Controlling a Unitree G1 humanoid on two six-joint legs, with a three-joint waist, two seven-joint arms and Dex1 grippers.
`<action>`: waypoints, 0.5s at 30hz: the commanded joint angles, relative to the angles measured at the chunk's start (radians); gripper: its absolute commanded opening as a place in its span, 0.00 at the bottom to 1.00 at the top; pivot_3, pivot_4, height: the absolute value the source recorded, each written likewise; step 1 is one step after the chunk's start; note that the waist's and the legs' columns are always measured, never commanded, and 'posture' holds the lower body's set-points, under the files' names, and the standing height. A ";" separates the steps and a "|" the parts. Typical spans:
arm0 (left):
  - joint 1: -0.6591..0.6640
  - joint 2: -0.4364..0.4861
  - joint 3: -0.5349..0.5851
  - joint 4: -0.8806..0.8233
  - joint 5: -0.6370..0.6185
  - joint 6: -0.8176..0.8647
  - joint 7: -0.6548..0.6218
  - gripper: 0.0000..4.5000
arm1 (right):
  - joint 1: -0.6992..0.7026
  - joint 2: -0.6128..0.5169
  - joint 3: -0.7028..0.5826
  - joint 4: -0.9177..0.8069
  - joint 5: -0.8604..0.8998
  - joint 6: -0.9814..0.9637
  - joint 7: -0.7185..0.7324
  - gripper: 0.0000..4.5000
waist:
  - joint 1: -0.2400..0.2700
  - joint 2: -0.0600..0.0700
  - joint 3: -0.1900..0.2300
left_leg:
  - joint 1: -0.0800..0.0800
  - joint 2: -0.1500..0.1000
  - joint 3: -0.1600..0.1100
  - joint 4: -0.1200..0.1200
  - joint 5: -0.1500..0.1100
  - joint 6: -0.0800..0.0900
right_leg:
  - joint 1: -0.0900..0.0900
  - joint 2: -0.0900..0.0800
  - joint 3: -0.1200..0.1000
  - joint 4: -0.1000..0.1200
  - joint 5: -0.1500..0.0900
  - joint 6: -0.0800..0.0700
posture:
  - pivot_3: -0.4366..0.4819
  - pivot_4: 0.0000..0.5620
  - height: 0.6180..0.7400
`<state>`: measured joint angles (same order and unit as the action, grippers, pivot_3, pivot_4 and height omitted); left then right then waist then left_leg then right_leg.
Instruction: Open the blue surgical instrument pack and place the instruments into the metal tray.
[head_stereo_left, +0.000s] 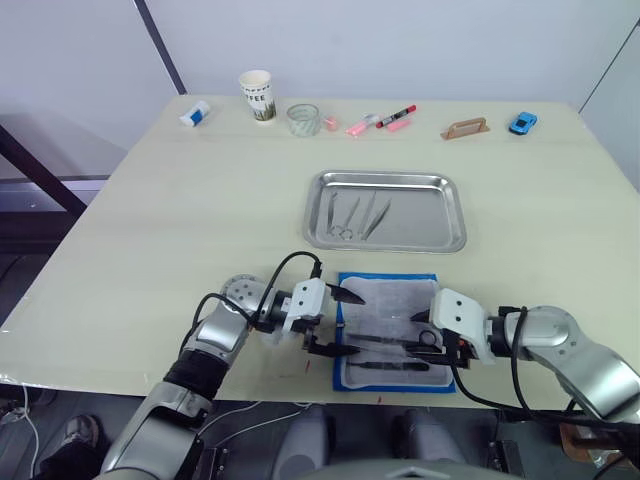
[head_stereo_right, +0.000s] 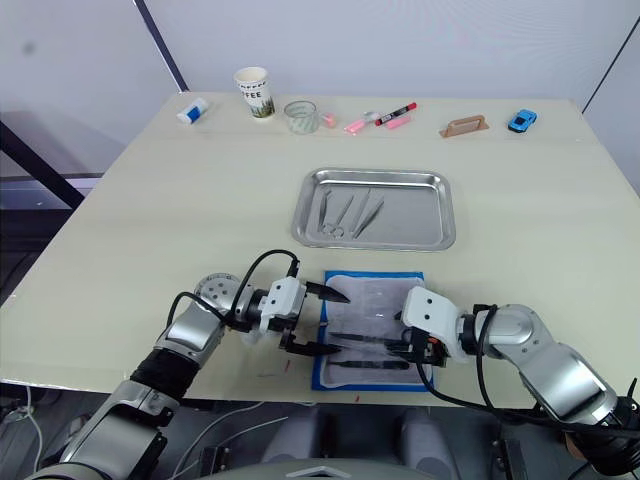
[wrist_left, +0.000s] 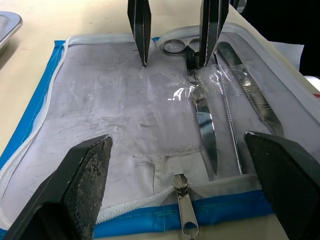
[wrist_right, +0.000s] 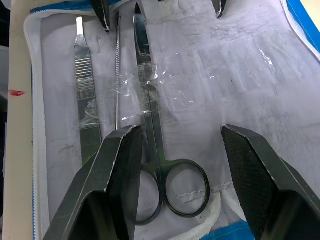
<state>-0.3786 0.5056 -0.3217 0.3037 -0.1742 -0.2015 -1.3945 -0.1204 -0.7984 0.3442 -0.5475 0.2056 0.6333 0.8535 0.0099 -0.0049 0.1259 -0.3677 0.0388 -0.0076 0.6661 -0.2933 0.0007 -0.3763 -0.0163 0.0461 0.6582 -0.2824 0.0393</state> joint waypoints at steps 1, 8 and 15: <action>0.037 0.016 -0.027 0.042 0.049 0.029 0.015 1.00 | 0.010 0.017 0.011 -0.031 -0.017 0.039 -0.034 0.62 | 0.000 0.000 0.000 | 0.000 0.000 0.000 0.000 0.000 0.000 | 0.000 0.000 0.000 0.000 0.000 0.000 | 0.48 0.27 1.00; 0.039 0.014 -0.026 0.032 0.049 0.037 0.024 1.00 | 0.040 0.010 0.029 -0.036 -0.019 0.081 -0.035 0.11 | -0.001 -0.002 0.000 | 0.000 0.000 0.000 0.000 0.000 0.000 | 0.000 0.000 0.000 0.000 0.000 0.000 | 0.48 0.27 1.00; 0.042 0.014 -0.028 0.016 0.047 0.049 0.030 1.00 | 0.044 0.017 0.040 -0.015 -0.035 0.046 -0.037 0.00 | -0.002 -0.003 -0.001 | 0.000 0.000 0.000 0.000 0.000 0.000 | 0.000 0.000 0.000 0.000 0.000 0.000 | 0.48 0.27 1.00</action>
<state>-0.3700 0.5097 -0.3220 0.2859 -0.1729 -0.1796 -1.3788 -0.0871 -0.7800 0.3646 -0.5910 0.1993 0.6717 0.8252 0.0080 -0.0080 0.1248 -0.3672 0.0389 -0.0081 0.6661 -0.2933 0.0007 -0.3762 -0.0163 0.0460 0.6582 -0.2829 0.0396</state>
